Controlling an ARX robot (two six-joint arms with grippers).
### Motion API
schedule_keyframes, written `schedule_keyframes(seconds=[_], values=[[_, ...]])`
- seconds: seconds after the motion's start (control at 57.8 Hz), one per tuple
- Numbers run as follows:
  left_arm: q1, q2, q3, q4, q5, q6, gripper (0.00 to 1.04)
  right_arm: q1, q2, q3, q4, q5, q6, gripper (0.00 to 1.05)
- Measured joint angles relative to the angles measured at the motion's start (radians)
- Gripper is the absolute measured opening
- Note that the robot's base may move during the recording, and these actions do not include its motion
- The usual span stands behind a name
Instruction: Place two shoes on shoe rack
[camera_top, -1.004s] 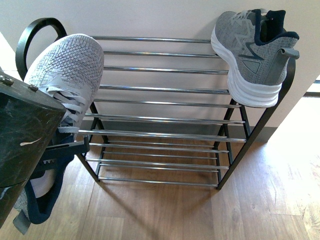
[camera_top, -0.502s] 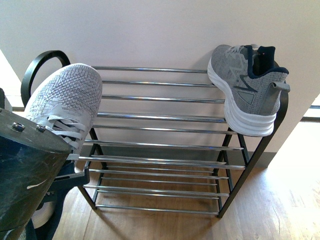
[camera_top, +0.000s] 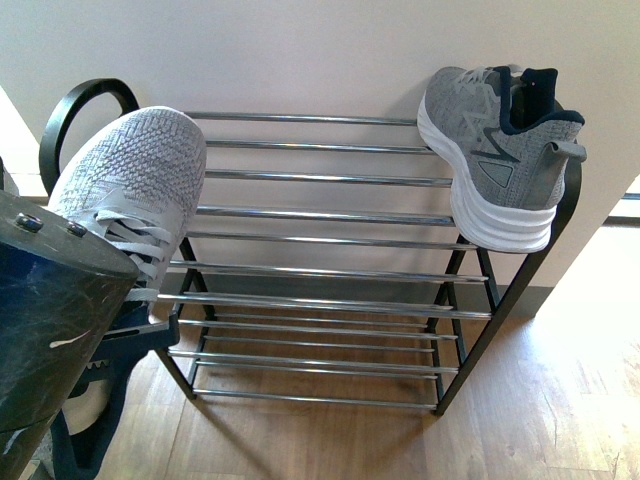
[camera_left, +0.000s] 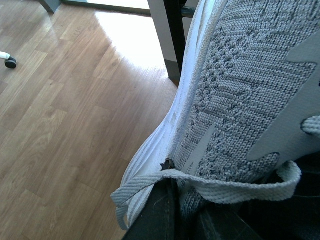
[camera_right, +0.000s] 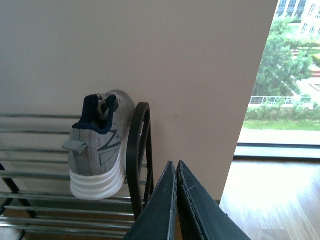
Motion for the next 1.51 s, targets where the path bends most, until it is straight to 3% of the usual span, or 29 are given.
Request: schedule_keyframes(seconds=[1.039, 1.125, 1.506], values=[[0.000, 0.000, 0.000, 0.000, 0.000, 0.000, 0.02, 0.000, -0.433, -0.001, -0.415, 0.000, 0.000, 0.01], [0.000, 0.000, 0.000, 0.000, 0.001, 0.000, 0.02, 0.000, -0.569, 0.000, -0.574, 0.001, 0.000, 0.01], [0.000, 0.000, 0.000, 0.000, 0.000, 0.000, 0.02, 0.000, -0.597, 0.000, -0.584, 0.000, 0.000, 0.01]])
